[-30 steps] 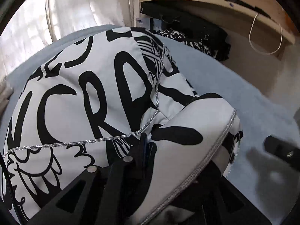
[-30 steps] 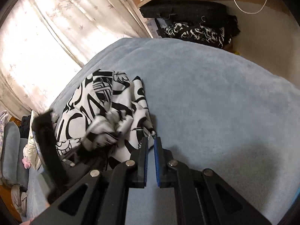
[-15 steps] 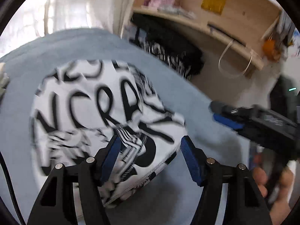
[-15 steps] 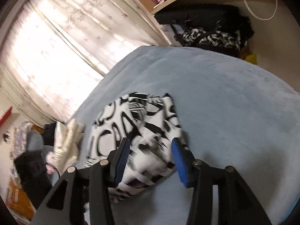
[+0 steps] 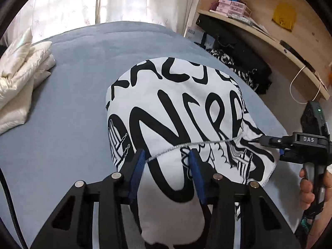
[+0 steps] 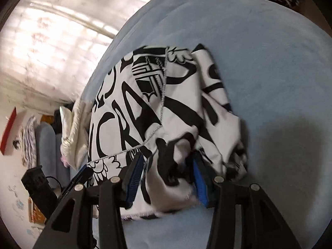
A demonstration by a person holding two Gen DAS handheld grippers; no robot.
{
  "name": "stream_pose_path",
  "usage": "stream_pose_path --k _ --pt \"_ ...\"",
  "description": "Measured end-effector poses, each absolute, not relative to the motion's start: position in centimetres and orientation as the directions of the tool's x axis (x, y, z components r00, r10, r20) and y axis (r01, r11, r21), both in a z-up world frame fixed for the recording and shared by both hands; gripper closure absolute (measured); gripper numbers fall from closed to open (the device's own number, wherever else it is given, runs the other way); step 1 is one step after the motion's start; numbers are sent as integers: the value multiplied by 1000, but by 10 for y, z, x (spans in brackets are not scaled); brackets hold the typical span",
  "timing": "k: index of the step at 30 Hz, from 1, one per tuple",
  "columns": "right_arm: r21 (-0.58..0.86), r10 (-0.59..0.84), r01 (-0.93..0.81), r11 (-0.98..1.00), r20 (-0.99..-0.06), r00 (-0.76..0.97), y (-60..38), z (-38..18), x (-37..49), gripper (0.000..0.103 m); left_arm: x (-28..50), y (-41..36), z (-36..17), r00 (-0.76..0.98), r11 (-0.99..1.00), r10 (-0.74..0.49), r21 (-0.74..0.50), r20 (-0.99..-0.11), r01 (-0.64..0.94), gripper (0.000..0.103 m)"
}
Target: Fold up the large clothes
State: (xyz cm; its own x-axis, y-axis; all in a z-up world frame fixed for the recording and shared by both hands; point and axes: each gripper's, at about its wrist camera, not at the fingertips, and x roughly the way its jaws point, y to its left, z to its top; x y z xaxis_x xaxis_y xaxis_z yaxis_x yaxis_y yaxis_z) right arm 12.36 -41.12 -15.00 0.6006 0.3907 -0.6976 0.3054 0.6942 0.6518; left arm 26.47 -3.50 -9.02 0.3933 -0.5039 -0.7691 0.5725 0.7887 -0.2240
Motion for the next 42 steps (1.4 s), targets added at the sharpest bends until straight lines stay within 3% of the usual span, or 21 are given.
stream_pose_path --k 1,2,5,9,13,18,21,22,23,25,28,35,36,38,40,42 --pt "651 394 300 698 -698 598 -410 -152 127 60 264 -36 -91 398 790 -501 -218 -768 573 61" --pt "642 387 297 707 -703 596 -409 -153 132 78 266 -39 -93 403 792 -497 -212 -769 572 60" --pt "573 315 257 778 -710 630 -406 -132 135 85 266 -52 -97 412 791 -480 -179 -775 585 60" --pt "493 189 216 843 -647 738 -410 -91 118 86 260 -75 -110 425 775 -469 -129 -774 619 60" --pt "380 125 296 877 -773 622 -408 -136 132 86 247 -93 -136 492 777 -377 22 -785 629 60" --pt "448 178 305 841 -759 626 -417 -146 125 85 242 -89 -135 506 780 -386 20 -771 625 60" --pt "455 176 313 834 -756 630 -422 -128 124 79 245 -82 -120 461 773 -413 -35 -785 633 59" --pt "456 159 314 833 -740 654 -426 -119 122 70 248 -80 -114 442 769 -431 -64 -787 636 58" --pt "465 151 311 829 -722 675 -430 -112 121 55 251 -75 -103 417 762 -469 -118 -778 637 56" --pt "492 153 300 817 -687 710 -439 -103 128 38 260 -71 -88 422 768 -506 -170 -752 617 49" --pt "495 155 321 808 -703 694 -453 -107 157 37 283 -77 -75 448 792 -498 -178 -743 584 44" --pt "569 272 397 720 -758 593 -479 -142 236 37 340 -123 -95 442 839 -364 -82 -820 538 44" --pt "567 285 394 724 -765 577 -478 -146 242 44 344 -127 -97 441 841 -358 -79 -823 535 42" --pt "517 264 378 768 -793 549 -471 -146 250 95 350 -135 -99 472 851 -341 -53 -813 523 36" --pt "453 201 361 815 -805 558 -465 -138 254 96 356 -140 -102 493 862 -307 -19 -814 506 28" --pt "390 138 363 846 -818 558 -457 -138 256 96 361 -140 -112 498 880 -271 -3 -824 475 13"
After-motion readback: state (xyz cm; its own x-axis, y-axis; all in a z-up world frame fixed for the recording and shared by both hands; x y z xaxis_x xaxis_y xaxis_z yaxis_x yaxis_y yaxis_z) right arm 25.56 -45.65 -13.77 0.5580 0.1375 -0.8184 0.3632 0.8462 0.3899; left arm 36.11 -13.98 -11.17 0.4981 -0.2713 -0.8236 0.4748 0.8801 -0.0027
